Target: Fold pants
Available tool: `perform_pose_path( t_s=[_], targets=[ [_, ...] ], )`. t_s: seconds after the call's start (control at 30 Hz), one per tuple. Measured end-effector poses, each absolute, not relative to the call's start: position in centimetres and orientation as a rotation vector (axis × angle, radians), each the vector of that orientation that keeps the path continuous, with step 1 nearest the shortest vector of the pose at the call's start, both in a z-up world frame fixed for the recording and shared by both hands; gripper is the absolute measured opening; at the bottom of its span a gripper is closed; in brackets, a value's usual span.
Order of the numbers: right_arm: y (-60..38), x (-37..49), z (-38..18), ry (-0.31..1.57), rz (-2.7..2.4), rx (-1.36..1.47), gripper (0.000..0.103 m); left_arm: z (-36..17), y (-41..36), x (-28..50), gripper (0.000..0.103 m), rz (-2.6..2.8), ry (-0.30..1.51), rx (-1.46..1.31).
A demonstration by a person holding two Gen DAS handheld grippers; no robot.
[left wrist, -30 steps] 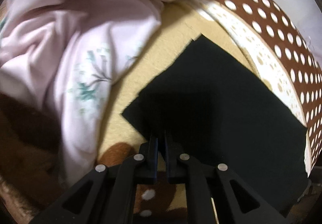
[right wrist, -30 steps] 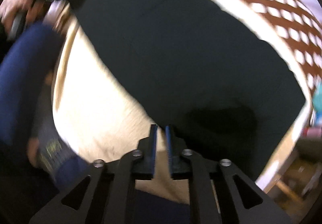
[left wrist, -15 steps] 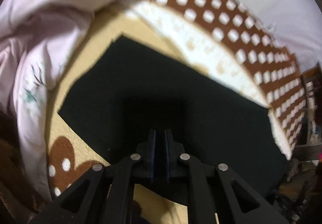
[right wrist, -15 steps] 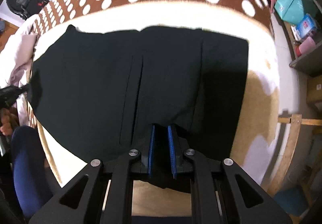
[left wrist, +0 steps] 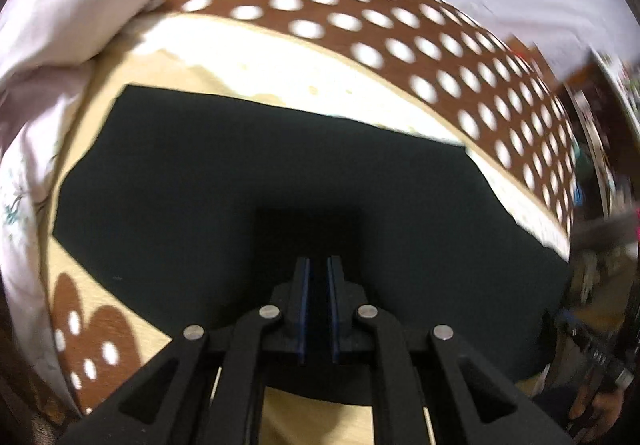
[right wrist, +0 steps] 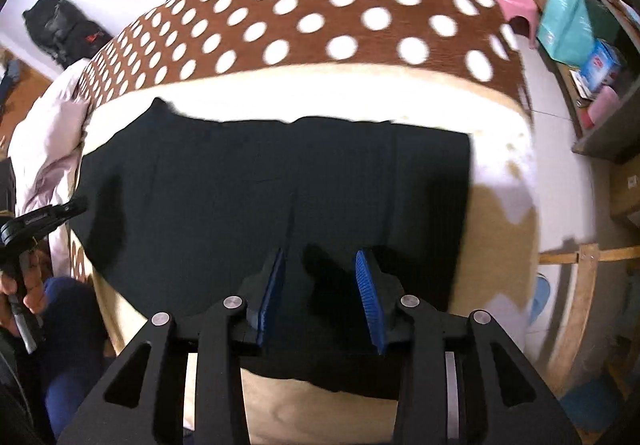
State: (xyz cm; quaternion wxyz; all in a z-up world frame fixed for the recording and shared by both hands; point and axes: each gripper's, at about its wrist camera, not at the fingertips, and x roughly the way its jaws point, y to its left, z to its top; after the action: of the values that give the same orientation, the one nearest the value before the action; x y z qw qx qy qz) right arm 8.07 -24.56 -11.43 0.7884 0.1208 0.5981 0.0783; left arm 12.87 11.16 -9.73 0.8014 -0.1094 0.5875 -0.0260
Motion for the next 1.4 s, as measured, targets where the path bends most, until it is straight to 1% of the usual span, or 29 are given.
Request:
perform_pose_path(
  t_s=[0.1, 0.17, 0.23, 0.3, 0.5, 0.67, 0.9, 1.2, 1.4],
  targets=[
    [-24.0, 7.6, -12.8, 1.325, 0.145, 0.211, 0.038, -10.3, 8.8, 12.5, 0.01, -0.13, 1.27, -0.187],
    [-24.3, 7.5, -13.7, 1.364, 0.105, 0.233, 0.038, -11.4, 7.3, 12.3, 0.01, -0.137, 1.311, -0.141],
    [-24.2, 7.3, -13.0, 1.343, 0.101, 0.229, 0.038, -11.9, 6.5, 12.0, 0.01, -0.131, 1.342, -0.084],
    [-23.8, 6.7, -11.6, 1.312, 0.115, 0.212, 0.038, -11.1, 6.3, 11.6, 0.01, -0.13, 1.319, -0.076],
    [-21.5, 5.2, -7.9, 1.246, 0.21, 0.266, 0.038, -5.6, 7.1, 9.8, 0.01, -0.096, 1.161, -0.075],
    [-19.5, 3.6, -5.5, 1.212, 0.238, 0.229, 0.038, -2.9, 9.5, 7.9, 0.01, -0.065, 1.106, -0.105],
    [-18.5, 2.3, -4.3, 1.194, 0.275, 0.222, 0.038, -1.4, 11.2, 7.1, 0.01, -0.019, 1.063, -0.159],
    [-18.1, 1.2, -2.4, 1.16, 0.263, 0.175, 0.038, 1.6, 10.0, 5.9, 0.01, -0.04, 0.989, -0.149],
    [-17.2, 0.5, -1.7, 1.145, 0.27, 0.134, 0.038, 2.7, 8.7, 5.2, 0.01, -0.05, 0.963, -0.106]
  ],
)
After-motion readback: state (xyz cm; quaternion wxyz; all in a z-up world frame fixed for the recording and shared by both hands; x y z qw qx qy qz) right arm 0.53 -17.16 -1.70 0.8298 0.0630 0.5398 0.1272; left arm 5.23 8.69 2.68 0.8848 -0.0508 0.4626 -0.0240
